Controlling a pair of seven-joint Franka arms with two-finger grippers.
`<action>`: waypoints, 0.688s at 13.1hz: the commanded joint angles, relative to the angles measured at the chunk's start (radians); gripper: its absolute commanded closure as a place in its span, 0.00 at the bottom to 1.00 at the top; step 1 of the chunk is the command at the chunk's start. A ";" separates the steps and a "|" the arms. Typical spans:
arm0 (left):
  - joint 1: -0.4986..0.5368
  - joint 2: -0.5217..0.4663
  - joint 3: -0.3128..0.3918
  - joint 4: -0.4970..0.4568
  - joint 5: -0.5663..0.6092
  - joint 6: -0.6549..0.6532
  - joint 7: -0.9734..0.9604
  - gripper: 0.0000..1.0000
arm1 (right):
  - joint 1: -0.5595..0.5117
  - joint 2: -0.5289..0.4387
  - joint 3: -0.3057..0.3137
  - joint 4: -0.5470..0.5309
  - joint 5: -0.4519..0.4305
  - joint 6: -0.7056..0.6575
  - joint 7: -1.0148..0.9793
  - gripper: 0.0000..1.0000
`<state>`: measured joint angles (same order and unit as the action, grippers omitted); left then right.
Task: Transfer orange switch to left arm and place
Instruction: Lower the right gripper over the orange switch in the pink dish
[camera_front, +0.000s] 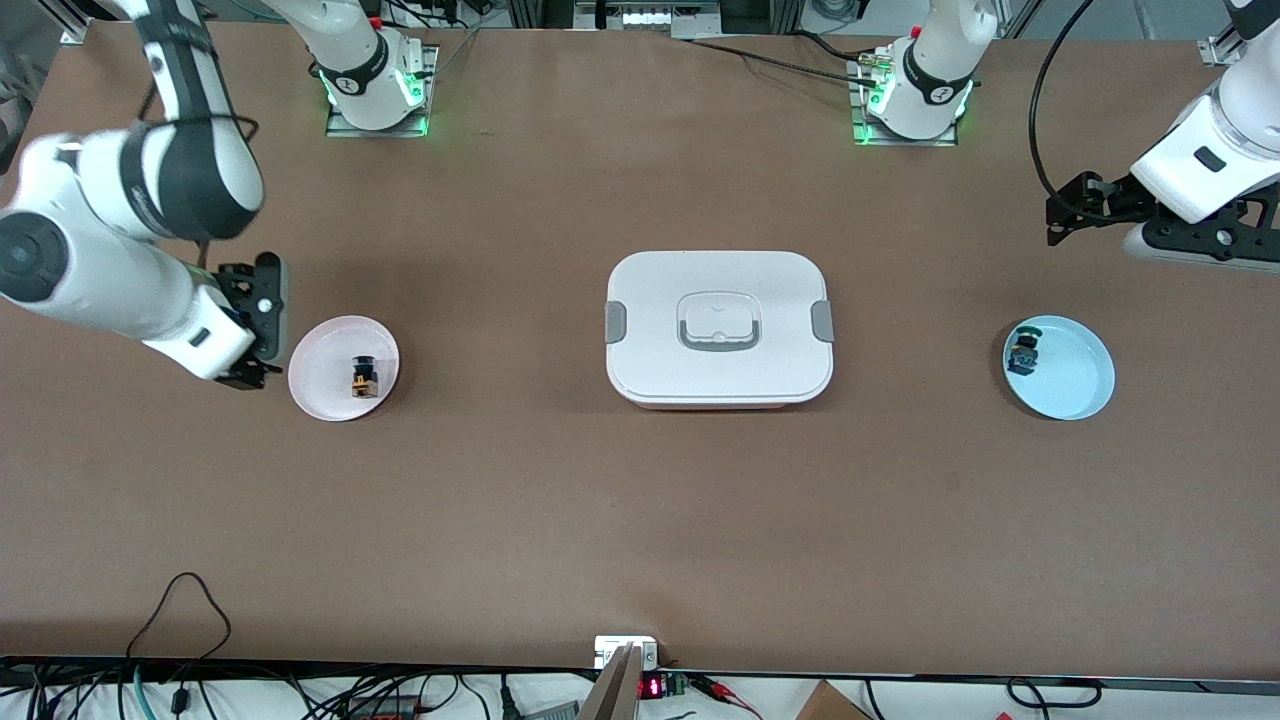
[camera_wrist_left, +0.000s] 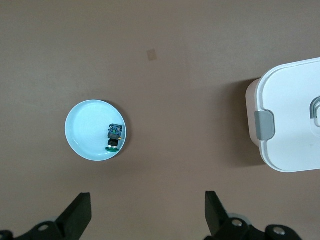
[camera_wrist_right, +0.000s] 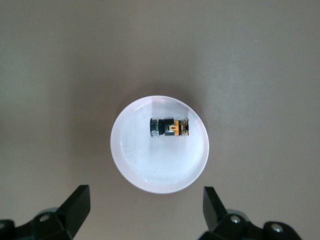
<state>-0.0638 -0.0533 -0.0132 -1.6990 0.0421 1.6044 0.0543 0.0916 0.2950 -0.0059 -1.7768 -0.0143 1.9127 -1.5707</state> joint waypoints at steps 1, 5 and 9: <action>-0.010 0.013 0.010 0.027 0.012 -0.011 0.007 0.00 | -0.004 -0.013 0.004 -0.107 0.007 0.128 -0.081 0.00; -0.007 0.015 0.010 0.027 0.012 -0.011 0.007 0.00 | 0.003 0.019 0.007 -0.252 0.010 0.337 -0.164 0.00; -0.005 0.015 0.010 0.025 0.012 -0.011 0.009 0.00 | 0.005 0.065 0.009 -0.270 0.010 0.429 -0.167 0.00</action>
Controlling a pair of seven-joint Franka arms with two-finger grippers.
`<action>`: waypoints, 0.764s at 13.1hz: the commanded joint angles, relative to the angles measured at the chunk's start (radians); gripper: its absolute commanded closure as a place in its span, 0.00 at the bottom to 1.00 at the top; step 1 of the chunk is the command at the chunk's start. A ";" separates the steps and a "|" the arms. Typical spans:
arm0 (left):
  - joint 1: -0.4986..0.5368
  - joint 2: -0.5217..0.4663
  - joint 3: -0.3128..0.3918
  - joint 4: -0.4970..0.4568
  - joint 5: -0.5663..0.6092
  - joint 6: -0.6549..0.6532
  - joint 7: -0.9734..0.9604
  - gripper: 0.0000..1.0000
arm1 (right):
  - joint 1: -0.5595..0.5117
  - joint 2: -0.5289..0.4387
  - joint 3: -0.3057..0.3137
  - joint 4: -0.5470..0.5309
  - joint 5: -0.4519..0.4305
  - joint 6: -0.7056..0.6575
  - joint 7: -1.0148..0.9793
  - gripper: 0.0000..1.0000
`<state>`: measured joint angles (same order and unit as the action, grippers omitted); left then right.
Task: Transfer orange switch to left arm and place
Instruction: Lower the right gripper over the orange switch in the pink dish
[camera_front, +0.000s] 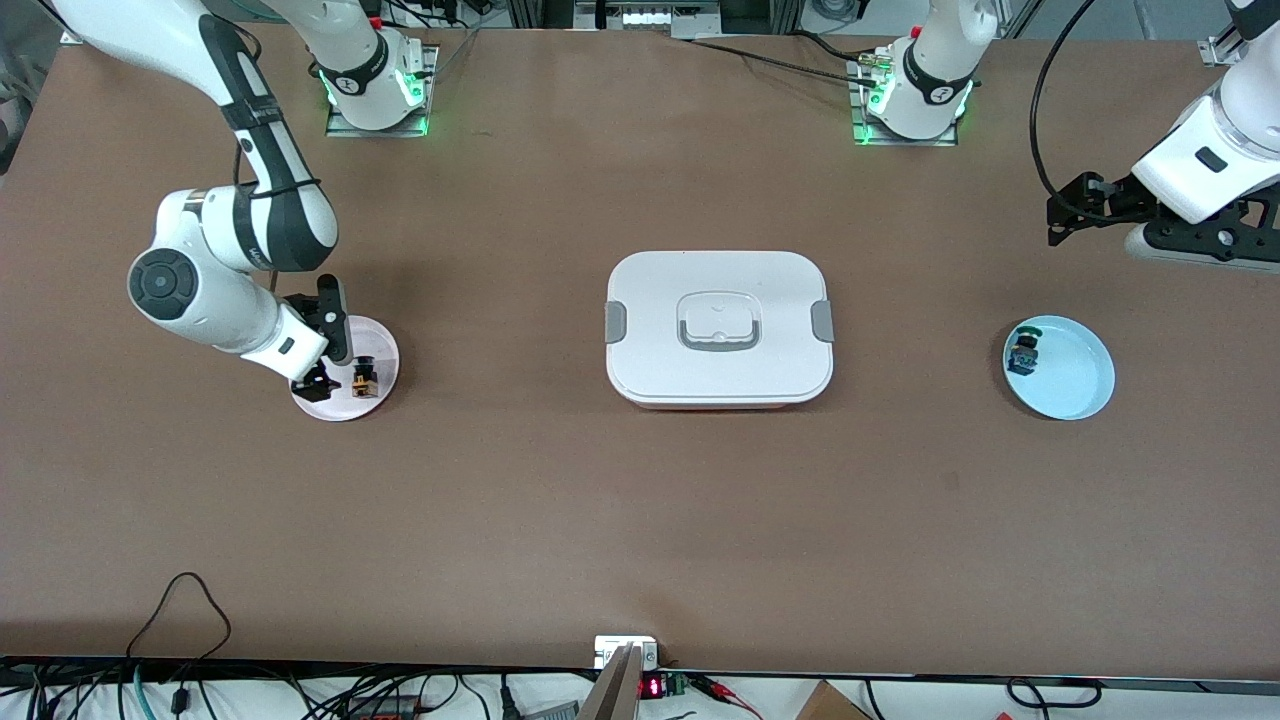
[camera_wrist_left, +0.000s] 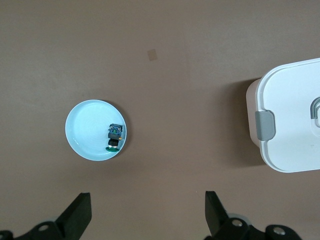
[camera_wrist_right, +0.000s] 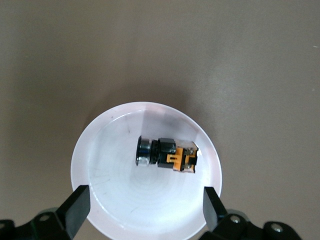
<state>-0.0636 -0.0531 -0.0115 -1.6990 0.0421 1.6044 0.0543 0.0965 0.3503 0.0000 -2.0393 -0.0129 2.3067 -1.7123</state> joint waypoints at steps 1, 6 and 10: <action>-0.004 0.015 0.010 0.025 0.012 -0.018 0.009 0.00 | 0.003 0.021 0.011 -0.007 0.008 0.046 -0.026 0.00; -0.004 0.015 0.012 0.027 0.012 -0.050 0.009 0.00 | 0.009 0.062 0.017 -0.007 0.008 0.120 -0.024 0.00; -0.004 0.013 0.010 0.027 0.012 -0.050 0.007 0.00 | 0.022 0.084 0.017 -0.006 0.008 0.154 -0.017 0.00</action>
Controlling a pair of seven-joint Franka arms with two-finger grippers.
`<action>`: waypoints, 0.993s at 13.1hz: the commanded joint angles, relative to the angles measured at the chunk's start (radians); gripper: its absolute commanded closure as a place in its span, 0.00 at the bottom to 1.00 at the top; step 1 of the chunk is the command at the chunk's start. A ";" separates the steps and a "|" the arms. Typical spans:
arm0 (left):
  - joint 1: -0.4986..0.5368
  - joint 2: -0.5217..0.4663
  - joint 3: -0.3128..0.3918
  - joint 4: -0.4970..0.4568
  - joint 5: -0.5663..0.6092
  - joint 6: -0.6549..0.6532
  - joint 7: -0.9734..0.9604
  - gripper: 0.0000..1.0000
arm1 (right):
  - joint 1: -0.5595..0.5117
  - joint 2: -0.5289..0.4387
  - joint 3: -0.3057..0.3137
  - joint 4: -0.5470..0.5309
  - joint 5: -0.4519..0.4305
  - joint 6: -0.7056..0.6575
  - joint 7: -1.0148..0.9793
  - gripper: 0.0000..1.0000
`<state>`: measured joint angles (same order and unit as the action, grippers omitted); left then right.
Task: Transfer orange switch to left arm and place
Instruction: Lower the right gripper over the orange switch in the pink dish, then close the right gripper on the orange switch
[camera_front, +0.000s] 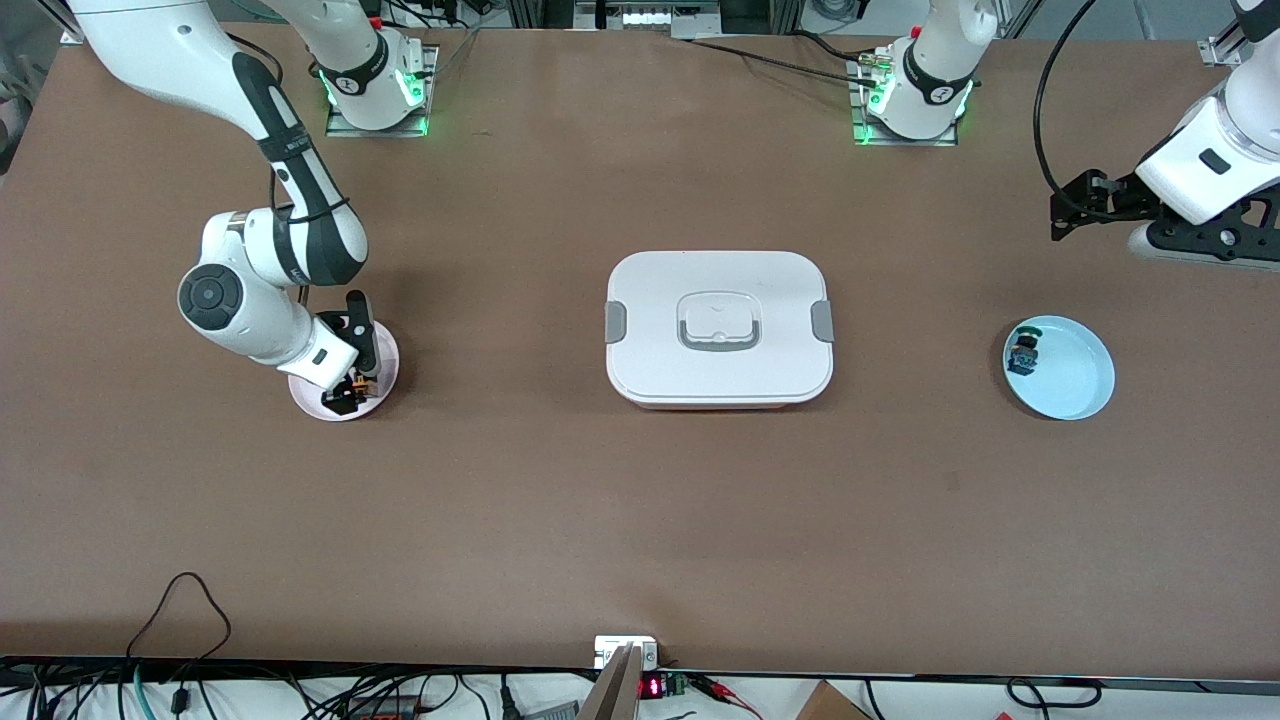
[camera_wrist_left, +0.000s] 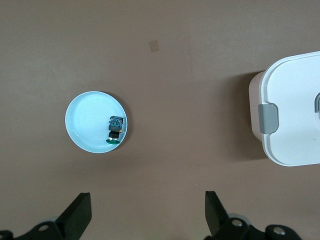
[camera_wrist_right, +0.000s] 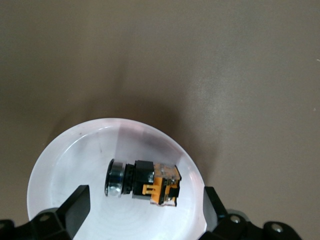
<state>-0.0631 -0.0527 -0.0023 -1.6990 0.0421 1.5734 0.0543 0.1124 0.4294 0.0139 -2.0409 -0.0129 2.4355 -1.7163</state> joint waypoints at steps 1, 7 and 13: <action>-0.004 0.013 -0.001 0.027 0.012 -0.020 0.007 0.00 | 0.006 0.008 0.003 -0.004 0.008 0.025 -0.013 0.00; -0.004 0.014 0.001 0.027 0.012 -0.020 0.009 0.00 | 0.004 0.006 0.003 -0.019 0.010 0.031 -0.003 0.00; -0.004 0.014 0.001 0.027 0.012 -0.021 0.016 0.00 | -0.005 0.005 0.003 -0.035 0.027 0.026 0.001 0.00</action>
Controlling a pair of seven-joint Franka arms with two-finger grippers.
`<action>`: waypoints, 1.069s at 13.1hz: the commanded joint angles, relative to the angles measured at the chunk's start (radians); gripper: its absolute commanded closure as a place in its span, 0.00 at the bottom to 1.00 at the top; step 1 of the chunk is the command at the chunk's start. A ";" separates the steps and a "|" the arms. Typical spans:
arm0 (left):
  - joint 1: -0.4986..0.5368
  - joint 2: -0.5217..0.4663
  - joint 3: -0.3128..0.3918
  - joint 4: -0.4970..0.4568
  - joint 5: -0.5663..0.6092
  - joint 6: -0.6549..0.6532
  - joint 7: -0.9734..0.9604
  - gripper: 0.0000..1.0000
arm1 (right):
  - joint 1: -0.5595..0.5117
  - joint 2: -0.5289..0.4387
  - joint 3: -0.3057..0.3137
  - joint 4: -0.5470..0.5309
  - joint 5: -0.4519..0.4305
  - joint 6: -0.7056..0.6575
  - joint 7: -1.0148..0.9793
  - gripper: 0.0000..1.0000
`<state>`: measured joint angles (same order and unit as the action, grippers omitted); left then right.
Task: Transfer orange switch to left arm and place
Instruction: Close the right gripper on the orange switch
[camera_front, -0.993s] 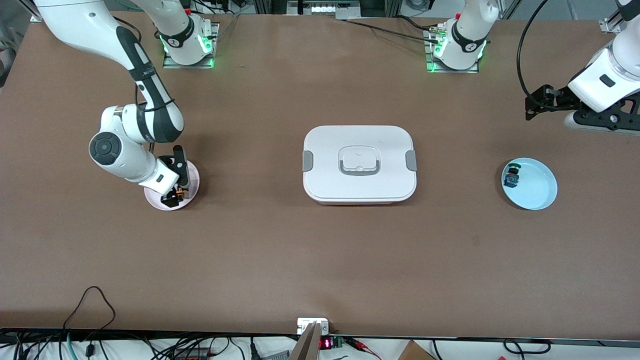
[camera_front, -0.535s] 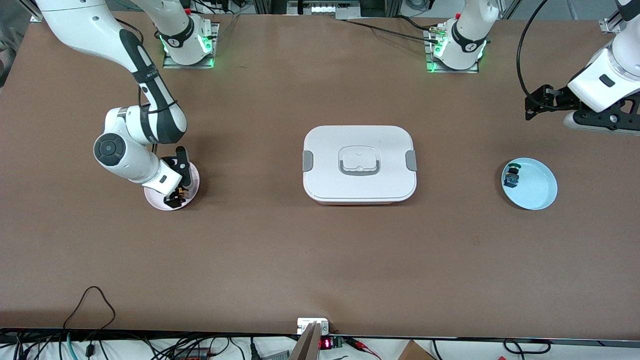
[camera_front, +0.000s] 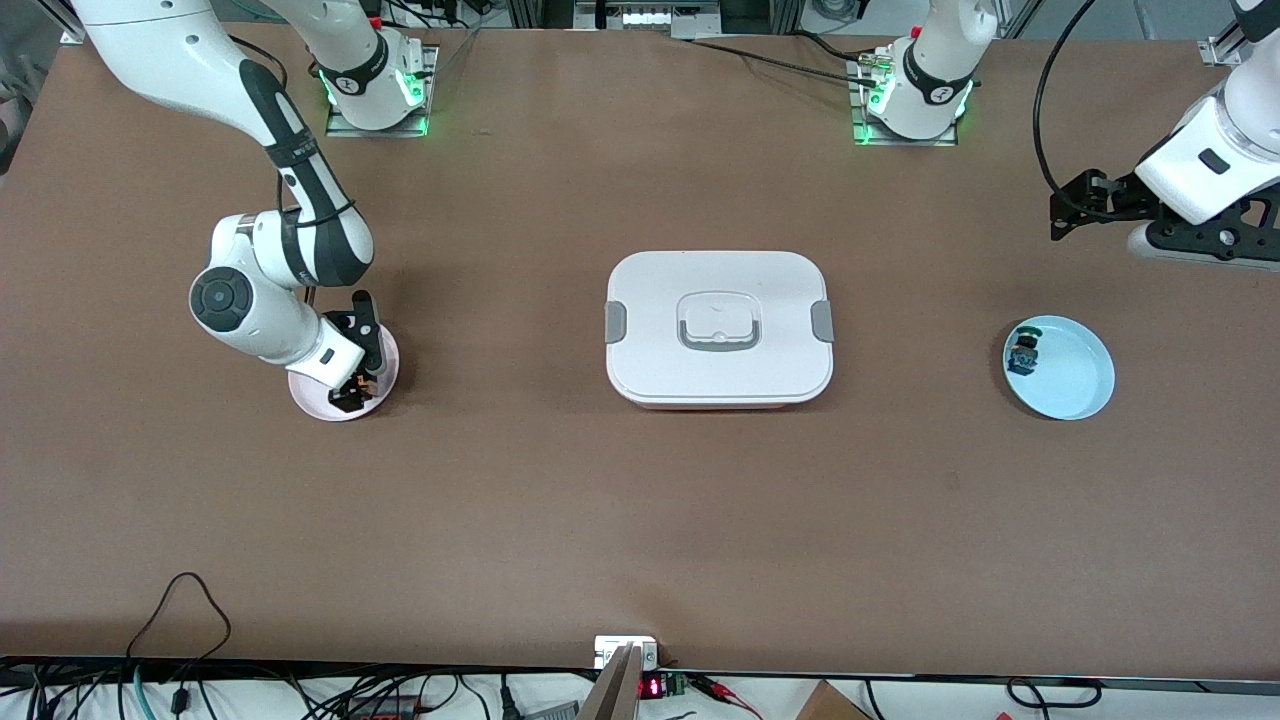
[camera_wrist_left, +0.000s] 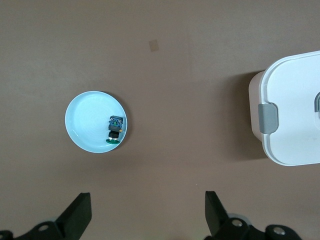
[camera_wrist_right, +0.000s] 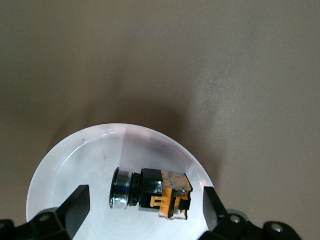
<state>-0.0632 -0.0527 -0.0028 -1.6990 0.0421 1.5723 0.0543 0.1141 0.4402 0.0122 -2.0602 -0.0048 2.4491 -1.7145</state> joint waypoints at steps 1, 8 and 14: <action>-0.004 0.014 0.001 0.027 0.012 -0.018 0.018 0.00 | -0.007 -0.005 0.005 -0.017 0.023 0.014 -0.001 0.00; -0.004 0.014 0.001 0.027 0.013 -0.020 0.018 0.00 | -0.017 -0.003 0.003 -0.041 0.031 0.040 0.001 0.00; -0.004 0.014 0.004 0.027 0.013 -0.018 0.019 0.00 | -0.017 0.000 0.003 -0.044 0.031 0.054 -0.001 0.00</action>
<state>-0.0632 -0.0527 -0.0024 -1.6990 0.0421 1.5714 0.0543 0.1030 0.4405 0.0109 -2.0942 0.0109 2.4845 -1.7129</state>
